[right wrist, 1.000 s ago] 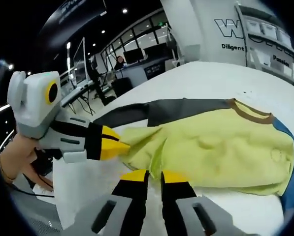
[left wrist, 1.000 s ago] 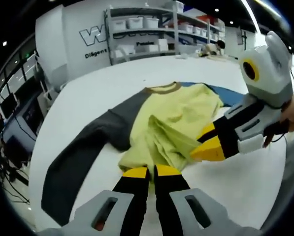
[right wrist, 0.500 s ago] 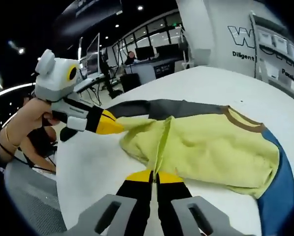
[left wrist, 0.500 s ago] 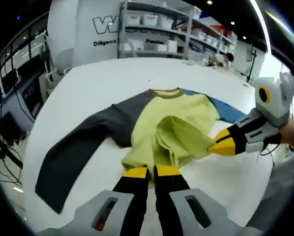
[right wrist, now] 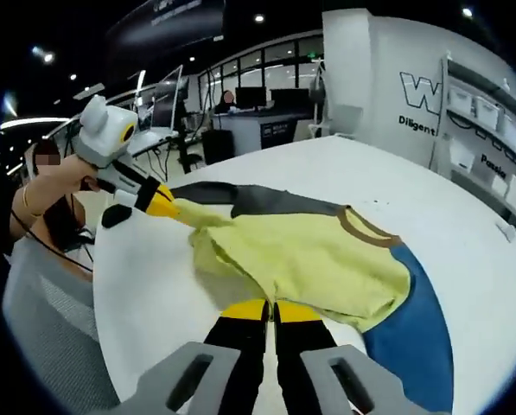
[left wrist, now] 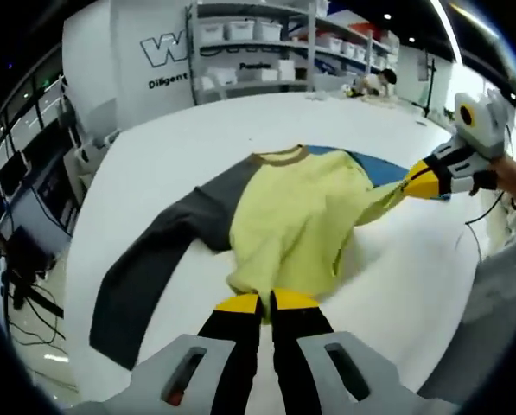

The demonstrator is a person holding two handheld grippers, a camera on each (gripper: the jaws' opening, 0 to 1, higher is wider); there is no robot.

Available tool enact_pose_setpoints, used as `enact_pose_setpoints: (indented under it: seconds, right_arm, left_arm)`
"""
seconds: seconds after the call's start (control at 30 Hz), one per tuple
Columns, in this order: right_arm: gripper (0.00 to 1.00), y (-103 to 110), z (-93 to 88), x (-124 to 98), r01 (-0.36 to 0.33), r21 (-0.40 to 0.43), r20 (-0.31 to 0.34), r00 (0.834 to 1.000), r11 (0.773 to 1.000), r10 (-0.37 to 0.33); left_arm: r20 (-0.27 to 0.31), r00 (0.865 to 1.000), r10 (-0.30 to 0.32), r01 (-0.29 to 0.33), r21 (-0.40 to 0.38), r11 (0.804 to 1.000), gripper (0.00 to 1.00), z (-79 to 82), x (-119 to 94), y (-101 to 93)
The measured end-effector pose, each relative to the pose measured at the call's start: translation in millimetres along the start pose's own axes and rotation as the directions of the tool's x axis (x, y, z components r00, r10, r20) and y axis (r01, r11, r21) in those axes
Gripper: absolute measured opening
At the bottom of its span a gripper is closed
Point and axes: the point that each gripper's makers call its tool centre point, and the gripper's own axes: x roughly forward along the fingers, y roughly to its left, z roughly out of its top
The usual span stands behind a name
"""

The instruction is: Fold the garment on the visible template until the final outline fits inside the template.

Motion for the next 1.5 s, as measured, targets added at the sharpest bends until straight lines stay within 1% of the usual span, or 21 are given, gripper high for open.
enact_pose_setpoints:
  seconds: [0.17, 0.23, 0.27, 0.37, 0.43, 0.53, 0.6, 0.7, 0.73, 0.77, 0.83, 0.9, 0.97, 1.03, 1.1, 1.17, 1.27, 1.33, 1.37, 1.43, 1.5]
  right_arm:
    - [0.00, -7, -0.5, -28, 0.032, -0.008, 0.017, 0.999, 0.999, -0.032]
    - [0.00, -9, -1.2, -41, 0.047, -0.018, 0.021, 0.999, 0.999, -0.046]
    - [0.00, -10, -1.5, -46, 0.054, -0.028, 0.023, 0.998, 0.998, -0.054]
    - [0.00, -12, -5.2, -65, 0.080, -0.062, 0.020, 0.997, 0.995, -0.078]
    - [0.00, -11, -8.7, -74, 0.089, -0.075, 0.009, 0.996, 0.993, -0.089]
    - [0.00, -9, -12.9, -89, 0.088, -0.077, 0.008, 0.996, 0.993, -0.088]
    - [0.00, -8, -19.5, -99, 0.089, -0.099, -0.018, 0.996, 0.991, -0.091]
    - [0.00, -5, -24.5, -111, 0.068, -0.107, -0.023, 0.997, 0.992, -0.070]
    - [0.00, -5, -25.9, -115, 0.070, -0.121, -0.026, 0.997, 0.990, -0.074]
    - [0.00, -8, -29.2, -120, 0.079, -0.200, -0.041, 0.995, 0.977, -0.089]
    - [0.00, -9, -38.6, -126, 0.083, -0.264, -0.082, 0.991, 0.961, -0.108]
    - [0.00, 0, -46.1, -129, 0.047, -0.267, -0.096, 0.992, 0.963, -0.075]
    - [0.00, 8, -53.4, -129, 0.012, -0.284, -0.113, 0.993, 0.959, -0.046]
    - [0.00, 14, -66.7, -128, -0.021, -0.294, -0.150, 0.988, 0.955, -0.025]
    - [0.00, 17, -82.2, -126, -0.042, -0.306, -0.202, 0.979, 0.951, -0.022]
    - [0.00, 20, -96.6, -124, -0.065, -0.335, -0.249, 0.968, 0.940, -0.022]
    - [0.00, 23, -113.1, -120, -0.084, -0.323, -0.290, 0.957, 0.943, -0.014]
    - [0.00, 25, -120.6, -117, -0.091, -0.315, -0.299, 0.954, 0.945, -0.008]
    - [0.00, 27, -126.9, -115, -0.096, -0.300, -0.313, 0.950, 0.949, -0.003]
    - [0.00, 27, -134.9, -114, -0.096, -0.314, -0.333, 0.943, 0.944, -0.015]
    - [0.00, 27, -146.6, -113, -0.101, -0.310, -0.366, 0.930, 0.945, -0.021]
  left_arm:
    - [-0.018, 1.000, -0.002, 0.003, 0.040, 0.999, 0.04, 1.4, -16, -3.5]
    - [-0.008, 1.000, 0.012, -0.011, 0.086, 0.996, 0.04, 3.3, -21, -1.1]
    - [-0.016, 1.000, 0.018, -0.017, 0.102, 0.995, 0.04, 2.0, -25, -0.9]
    - [-0.013, 1.000, 0.003, -0.002, 0.104, 0.995, 0.04, 2.5, -35, -4.9]
    - [-0.011, 1.000, -0.016, 0.017, 0.089, 0.996, 0.04, 2.7, -42, -8.9]
    - [-0.023, 1.000, -0.016, 0.018, 0.090, 0.996, 0.04, -0.9, -49, -11.9]
    - [-0.029, 0.999, -0.019, 0.022, 0.099, 0.995, 0.04, -4.0, -54, -14.8]
    - [-0.034, 0.998, -0.051, 0.054, 0.099, 0.994, 0.04, -11.2, -60, -22.6]
    - [-0.036, 0.997, -0.064, 0.067, 0.098, 0.993, 0.04, -14.8, -61, -26.2]
    - [-0.040, 0.997, -0.072, 0.076, 0.096, 0.992, 0.04, -17.7, -63, -28.3]
    - [-0.056, 0.994, -0.090, 0.095, 0.094, 0.991, 0.04, -26.5, -65, -32.6]
    - [-0.087, 0.991, -0.098, 0.107, 0.107, 0.988, 0.04, -37.6, -67, -35.8]
    - [-0.106, 0.990, -0.098, 0.110, 0.117, 0.987, 0.04, -47.3, -69, -37.2]
    - [-0.120, 0.988, -0.099, 0.113, 0.116, 0.987, 0.04, -54.6, -69, -38.1]
    - [-0.138, 0.985, -0.105, 0.121, 0.112, 0.986, 0.04, -63.8, -70, -41.1]
    - [-0.147, 0.983, -0.111, 0.128, 0.108, 0.986, 0.04, -72.1, -69, -42.9]
    - [-0.172, 0.978, -0.121, 0.139, 0.099, 0.985, 0.04, -85.4, -66, -48.5]
    - [-0.185, 0.975, -0.125, 0.145, 0.098, 0.985, 0.04, -92.9, -65, -52.0]
    - [-0.190, 0.974, -0.123, 0.143, 0.100, 0.985, 0.04, -95.9, -64, -52.6]
    - [-0.212, 0.971, -0.109, 0.135, 0.111, 0.985, 0.04, -103.5, -62, -53.2]
    - [-0.229, 0.968, -0.097, 0.129, 0.129, 0.983, 0.04, -109.5, -61, -54.3]
